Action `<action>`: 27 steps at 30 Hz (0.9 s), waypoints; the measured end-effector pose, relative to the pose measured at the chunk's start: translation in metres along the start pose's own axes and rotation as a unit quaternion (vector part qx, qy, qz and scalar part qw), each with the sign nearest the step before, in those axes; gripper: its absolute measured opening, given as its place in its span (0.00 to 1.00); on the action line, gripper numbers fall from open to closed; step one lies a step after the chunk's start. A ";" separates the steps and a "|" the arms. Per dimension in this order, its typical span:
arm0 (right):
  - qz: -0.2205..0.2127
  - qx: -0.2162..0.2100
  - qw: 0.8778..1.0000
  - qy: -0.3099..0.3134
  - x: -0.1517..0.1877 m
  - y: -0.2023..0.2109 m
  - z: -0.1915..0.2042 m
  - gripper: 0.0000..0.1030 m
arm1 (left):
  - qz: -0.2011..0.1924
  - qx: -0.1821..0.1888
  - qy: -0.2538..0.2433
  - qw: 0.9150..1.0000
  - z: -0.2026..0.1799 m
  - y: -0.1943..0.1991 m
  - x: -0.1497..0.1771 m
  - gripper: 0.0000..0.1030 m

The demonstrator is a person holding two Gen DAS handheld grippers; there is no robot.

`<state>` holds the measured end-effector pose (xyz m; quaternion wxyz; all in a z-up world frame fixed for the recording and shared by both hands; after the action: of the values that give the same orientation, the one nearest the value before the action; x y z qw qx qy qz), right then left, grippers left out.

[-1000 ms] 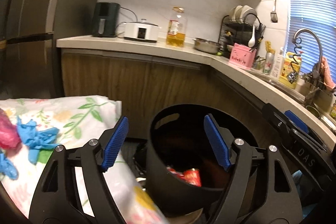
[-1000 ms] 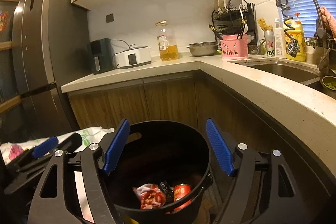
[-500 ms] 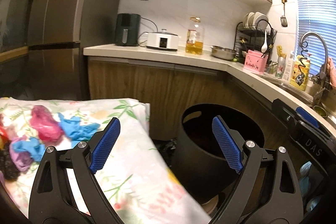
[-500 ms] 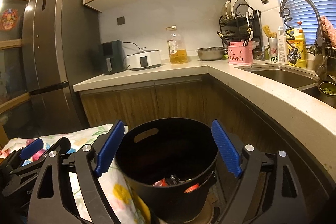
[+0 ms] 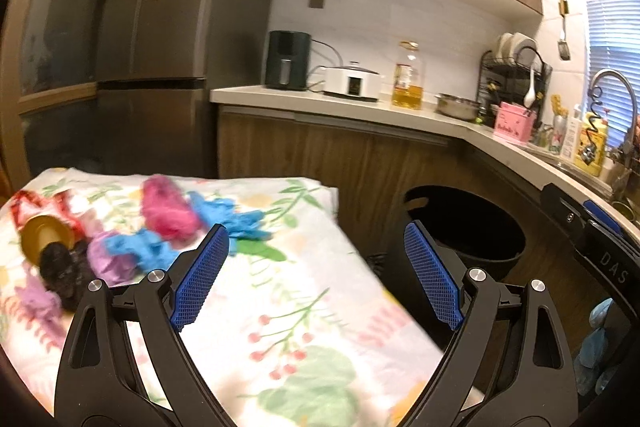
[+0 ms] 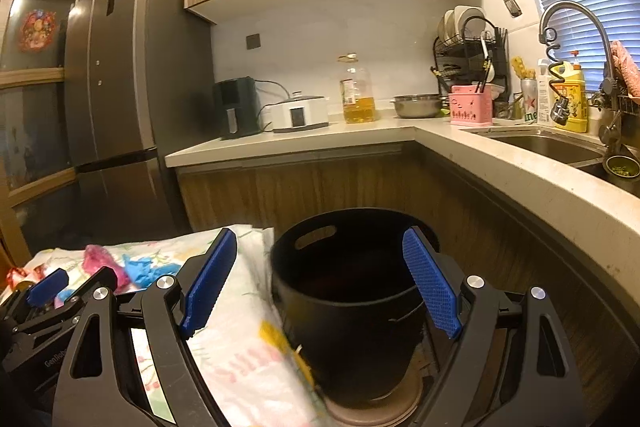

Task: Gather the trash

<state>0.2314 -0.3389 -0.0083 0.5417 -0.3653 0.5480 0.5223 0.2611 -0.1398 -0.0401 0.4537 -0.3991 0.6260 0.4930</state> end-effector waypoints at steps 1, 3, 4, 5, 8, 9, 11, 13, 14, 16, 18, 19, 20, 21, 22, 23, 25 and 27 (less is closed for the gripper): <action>0.001 -0.004 1.000 0.000 0.002 0.001 0.004 0.80 | -0.002 -0.006 0.001 1.000 0.006 0.004 0.001 0.85; 0.005 -0.016 1.000 -0.002 0.005 0.003 0.013 0.80 | -0.005 -0.023 0.000 1.000 0.018 0.012 0.004 0.85; 0.006 -0.020 1.000 -0.001 0.007 0.005 0.018 0.80 | -0.006 -0.029 0.000 1.000 0.022 0.015 0.005 0.85; 0.006 -0.023 1.000 -0.001 0.008 0.006 0.021 0.80 | -0.006 -0.039 0.001 0.999 0.031 0.018 0.007 0.85; 0.011 -0.040 0.999 -0.001 0.015 0.009 0.038 0.80 | -0.004 -0.057 0.008 0.998 0.049 0.026 0.011 0.85; 0.013 -0.046 0.999 0.000 0.017 0.009 0.044 0.80 | -0.004 -0.064 0.011 0.998 0.057 0.030 0.013 0.85; 0.018 -0.058 0.998 0.001 0.022 0.009 0.055 0.80 | -0.004 -0.076 0.013 0.997 0.069 0.035 0.015 0.85; 0.024 -0.070 0.997 0.001 0.028 0.009 0.067 0.80 | -0.004 -0.093 0.014 0.996 0.083 0.043 0.019 0.85; 0.028 -0.078 0.997 0.001 0.031 0.009 0.074 0.80 | -0.004 -0.101 0.016 0.995 0.091 0.047 0.021 0.85; 0.033 -0.092 0.995 0.003 0.035 0.009 0.086 0.80 | -0.005 -0.115 0.022 0.993 0.104 0.052 0.023 0.85; 0.034 -0.106 0.994 0.008 0.038 0.010 0.100 0.80 | -0.007 -0.130 0.032 0.991 0.119 0.059 0.026 0.85; 0.035 -0.113 0.993 0.010 0.039 0.012 0.105 0.80 | -0.009 -0.136 0.035 0.990 0.126 0.062 0.027 0.85; 0.035 -0.118 0.992 0.011 0.039 0.011 0.107 0.80 | -0.012 -0.146 0.039 0.988 0.134 0.066 0.028 0.85; 0.036 -0.124 0.992 0.013 0.040 0.011 0.114 0.80 | -0.014 -0.152 0.040 0.988 0.139 0.070 0.029 0.85; 0.037 -0.129 0.991 0.013 0.041 0.011 0.117 0.80 | -0.017 -0.159 0.041 0.986 0.144 0.072 0.029 0.85; 0.039 -0.136 0.990 0.012 0.042 0.011 0.123 0.80 | -0.019 -0.168 0.044 0.985 0.151 0.076 0.030 0.85; 0.043 -0.147 0.988 0.014 0.046 0.011 0.132 0.80 | -0.020 -0.180 0.047 0.982 0.162 0.082 0.033 0.85; 0.047 -0.158 0.986 0.019 0.051 0.011 0.145 0.80 | -0.018 -0.190 0.053 0.980 0.171 0.085 0.035 0.85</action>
<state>0.2438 -0.1885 -0.0365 0.4415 -0.4295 0.4852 0.6206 0.2014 0.0428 -0.0695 0.3444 -0.5149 0.5370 0.5726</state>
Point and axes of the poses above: each gripper's, at about its wrist camera, not at the fingertips, and y roughly against the way its jaws point, z to its left, x to its underside, the point moved 6 cm from there along -y, roughly the way its jaws point, and after that the axes turned 4 degrees about -z, right-handed, at the moved point
